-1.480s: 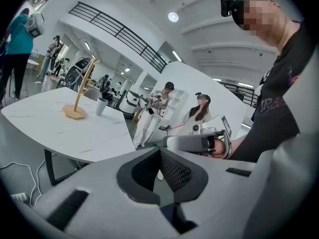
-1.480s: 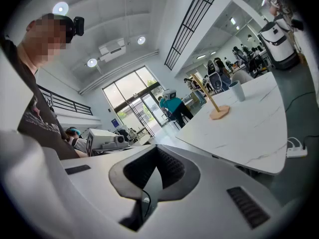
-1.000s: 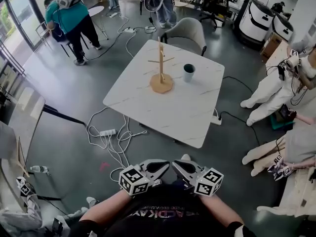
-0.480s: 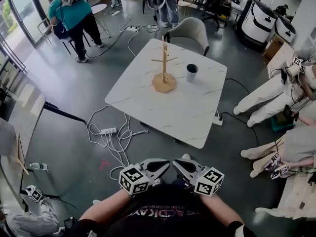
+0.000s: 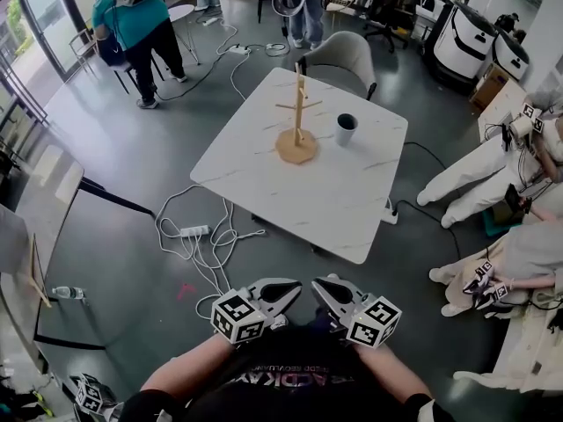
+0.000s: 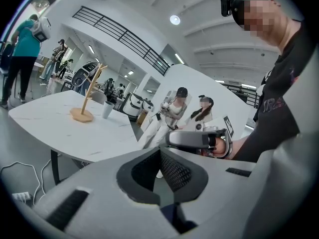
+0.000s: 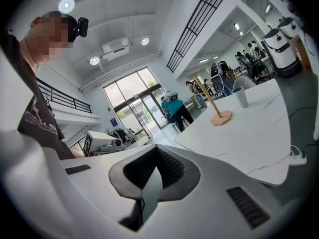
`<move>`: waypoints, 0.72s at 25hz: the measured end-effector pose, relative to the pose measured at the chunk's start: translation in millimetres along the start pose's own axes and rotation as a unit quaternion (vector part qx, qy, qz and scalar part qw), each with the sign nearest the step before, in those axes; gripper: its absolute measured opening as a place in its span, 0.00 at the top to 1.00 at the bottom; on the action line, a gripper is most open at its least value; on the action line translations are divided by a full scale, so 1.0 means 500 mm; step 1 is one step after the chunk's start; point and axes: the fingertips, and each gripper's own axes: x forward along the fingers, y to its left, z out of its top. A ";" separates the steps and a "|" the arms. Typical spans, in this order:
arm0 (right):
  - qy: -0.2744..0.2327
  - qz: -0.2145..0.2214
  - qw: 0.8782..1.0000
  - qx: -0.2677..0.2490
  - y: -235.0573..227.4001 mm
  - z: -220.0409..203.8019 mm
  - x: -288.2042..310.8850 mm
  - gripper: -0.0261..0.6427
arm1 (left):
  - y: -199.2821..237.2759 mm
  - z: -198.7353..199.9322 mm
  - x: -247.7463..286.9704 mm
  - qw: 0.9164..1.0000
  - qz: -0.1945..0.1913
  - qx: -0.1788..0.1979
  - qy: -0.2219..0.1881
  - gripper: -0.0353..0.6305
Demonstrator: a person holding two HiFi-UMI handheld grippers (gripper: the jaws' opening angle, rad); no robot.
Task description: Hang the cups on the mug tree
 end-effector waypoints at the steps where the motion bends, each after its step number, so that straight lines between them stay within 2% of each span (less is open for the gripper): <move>1: -0.002 -0.002 1.000 0.001 0.000 0.001 0.000 0.95 | 0.000 0.001 -0.001 1.000 0.000 0.001 -0.001 0.95; 10: -0.016 0.001 1.000 -0.014 -0.020 0.032 0.000 0.95 | 0.005 0.021 0.005 1.000 0.014 0.008 -0.011 0.95; 18: -0.005 0.018 1.000 -0.025 -0.073 0.086 -0.004 0.95 | 0.026 0.055 0.062 0.999 0.030 -0.003 -0.026 0.95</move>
